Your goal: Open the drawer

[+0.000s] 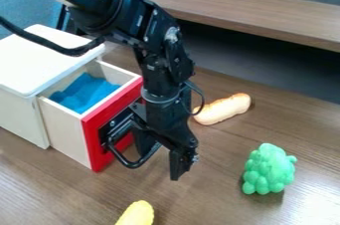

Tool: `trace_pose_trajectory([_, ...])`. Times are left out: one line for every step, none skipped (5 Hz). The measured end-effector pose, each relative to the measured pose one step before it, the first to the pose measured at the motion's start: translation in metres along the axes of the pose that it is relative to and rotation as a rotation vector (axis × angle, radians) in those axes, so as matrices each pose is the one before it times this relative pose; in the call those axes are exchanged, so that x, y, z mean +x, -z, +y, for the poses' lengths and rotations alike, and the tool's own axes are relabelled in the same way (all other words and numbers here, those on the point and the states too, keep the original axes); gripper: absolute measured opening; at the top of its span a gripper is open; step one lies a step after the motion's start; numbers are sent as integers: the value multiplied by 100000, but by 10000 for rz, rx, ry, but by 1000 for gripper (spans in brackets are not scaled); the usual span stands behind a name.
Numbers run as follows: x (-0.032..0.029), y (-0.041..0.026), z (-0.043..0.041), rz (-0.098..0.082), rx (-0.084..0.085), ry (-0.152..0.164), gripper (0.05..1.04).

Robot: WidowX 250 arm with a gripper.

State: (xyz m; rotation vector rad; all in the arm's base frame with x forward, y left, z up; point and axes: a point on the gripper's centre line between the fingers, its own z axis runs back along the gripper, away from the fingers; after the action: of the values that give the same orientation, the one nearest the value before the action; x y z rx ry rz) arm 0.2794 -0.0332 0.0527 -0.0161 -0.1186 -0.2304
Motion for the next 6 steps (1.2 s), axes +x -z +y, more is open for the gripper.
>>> trace_pose_trajectory([23, -56, -151, 21, -73, -108, 999])
trace_pose_trajectory([-67, 13, -136, 66, -88, -88, 999])
trace_pose_trajectory([197, -266, -280, 8, -81, -57, 999])
trace_pose_trajectory([447, -1050, -330, -112, -172, -163, 999])
trace_pose_trajectory([910, -1891, -180, -82, -81, -383, 999])
trace_pose_trajectory([490, -1936, 345, 258, 342, -691, 999])
